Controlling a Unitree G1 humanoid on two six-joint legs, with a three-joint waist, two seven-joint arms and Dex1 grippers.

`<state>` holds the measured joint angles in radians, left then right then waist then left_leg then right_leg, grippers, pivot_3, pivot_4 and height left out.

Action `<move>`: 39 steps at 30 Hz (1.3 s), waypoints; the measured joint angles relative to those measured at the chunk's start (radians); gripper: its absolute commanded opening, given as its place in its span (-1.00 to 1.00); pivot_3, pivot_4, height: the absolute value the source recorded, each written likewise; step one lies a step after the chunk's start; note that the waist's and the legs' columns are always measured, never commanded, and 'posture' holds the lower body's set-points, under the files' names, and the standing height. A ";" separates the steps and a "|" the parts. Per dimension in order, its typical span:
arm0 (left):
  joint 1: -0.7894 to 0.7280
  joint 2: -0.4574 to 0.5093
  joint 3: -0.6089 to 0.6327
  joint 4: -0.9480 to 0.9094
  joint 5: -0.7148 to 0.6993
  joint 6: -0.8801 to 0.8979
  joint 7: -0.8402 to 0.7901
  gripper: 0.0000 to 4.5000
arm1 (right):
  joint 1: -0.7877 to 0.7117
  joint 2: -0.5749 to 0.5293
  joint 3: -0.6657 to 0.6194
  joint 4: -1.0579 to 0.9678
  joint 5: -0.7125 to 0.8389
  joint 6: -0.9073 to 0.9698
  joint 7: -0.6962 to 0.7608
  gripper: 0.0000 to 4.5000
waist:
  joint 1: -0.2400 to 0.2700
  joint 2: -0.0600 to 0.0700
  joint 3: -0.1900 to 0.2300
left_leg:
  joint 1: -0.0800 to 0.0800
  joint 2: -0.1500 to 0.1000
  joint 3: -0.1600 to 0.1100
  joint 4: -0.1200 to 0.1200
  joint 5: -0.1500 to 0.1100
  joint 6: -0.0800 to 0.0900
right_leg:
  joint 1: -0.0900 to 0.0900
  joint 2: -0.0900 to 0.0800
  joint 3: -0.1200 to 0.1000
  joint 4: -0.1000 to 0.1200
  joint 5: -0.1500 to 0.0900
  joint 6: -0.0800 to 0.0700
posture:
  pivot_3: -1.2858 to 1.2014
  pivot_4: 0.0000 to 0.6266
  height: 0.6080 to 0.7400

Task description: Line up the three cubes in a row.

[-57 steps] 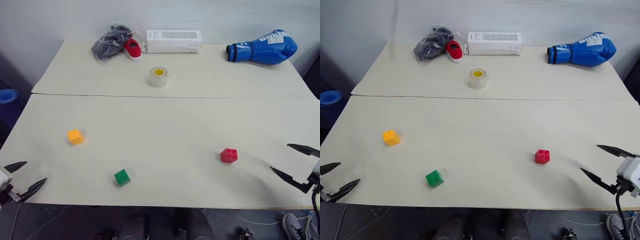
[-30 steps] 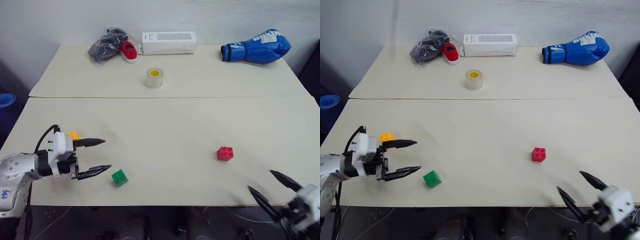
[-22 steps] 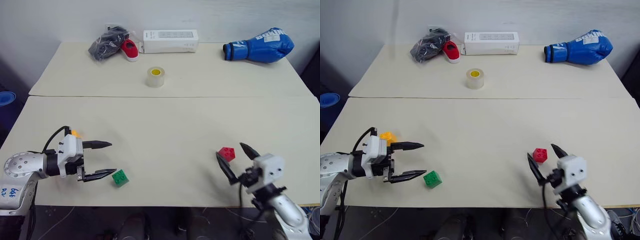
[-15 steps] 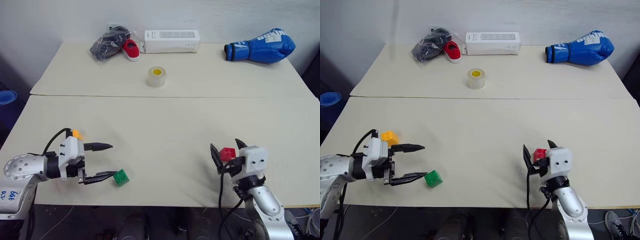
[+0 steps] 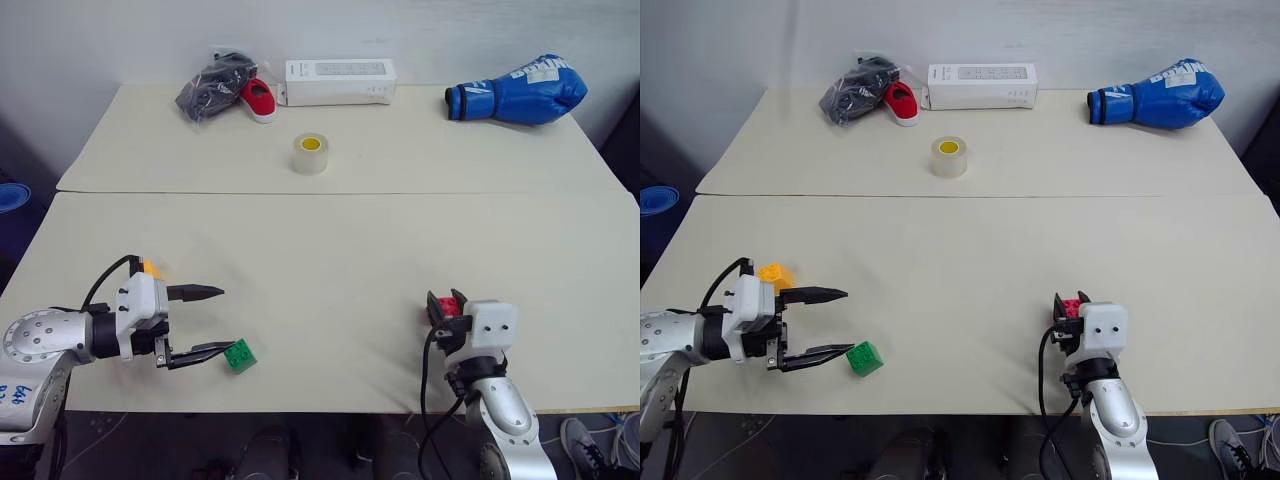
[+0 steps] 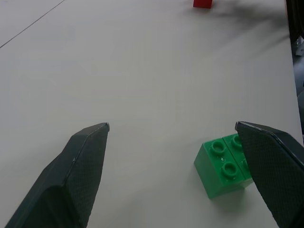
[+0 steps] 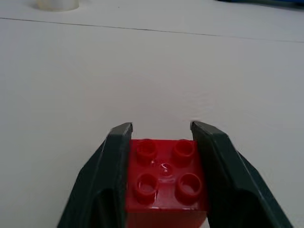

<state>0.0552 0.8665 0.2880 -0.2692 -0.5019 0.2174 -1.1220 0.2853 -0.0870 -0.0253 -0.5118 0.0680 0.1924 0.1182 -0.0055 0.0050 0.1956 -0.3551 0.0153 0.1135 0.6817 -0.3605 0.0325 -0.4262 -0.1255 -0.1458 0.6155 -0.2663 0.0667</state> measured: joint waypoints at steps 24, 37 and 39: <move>0.081 -0.047 0.022 -0.059 -0.005 0.017 0.083 1.00 | -0.916 -0.427 0.178 1.028 0.259 -0.347 1.362 -0.33 | -0.022 -0.003 0.000 | 0.001 0.005 0.007 0.003 -0.001 0.001 | -0.001 0.007 0.007 -0.001 0.001 0.001 | 0.03 -0.52 1.00; 0.166 -0.066 0.132 -0.106 -0.035 0.054 0.118 1.00 | -0.939 -0.393 0.146 1.099 0.247 -0.408 1.398 0.99 | -0.023 -0.002 0.000 | 0.001 0.005 0.007 0.004 -0.001 0.000 | -0.002 0.006 0.008 0.002 0.001 0.001 | 0.03 -0.52 1.00; 0.212 -0.068 0.182 -0.094 -0.044 0.053 0.112 1.00 | -0.917 -0.419 0.114 1.034 0.275 -0.405 1.397 0.99 | -0.022 -0.002 0.000 | 0.001 0.005 0.007 0.004 -0.001 0.000 | -0.002 0.006 0.008 0.001 0.001 0.001 | 0.03 -0.52 1.00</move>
<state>0.2671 0.7990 0.4701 -0.3628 -0.5464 0.2708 -1.0105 -0.6315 -0.5065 0.0891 0.5219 0.3431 -0.2128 1.5151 -0.0279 0.0026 0.1956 -0.3538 0.0205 0.1205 0.6856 -0.3611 0.0325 -0.4278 -0.1193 -0.1378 0.6168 -0.2657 0.0674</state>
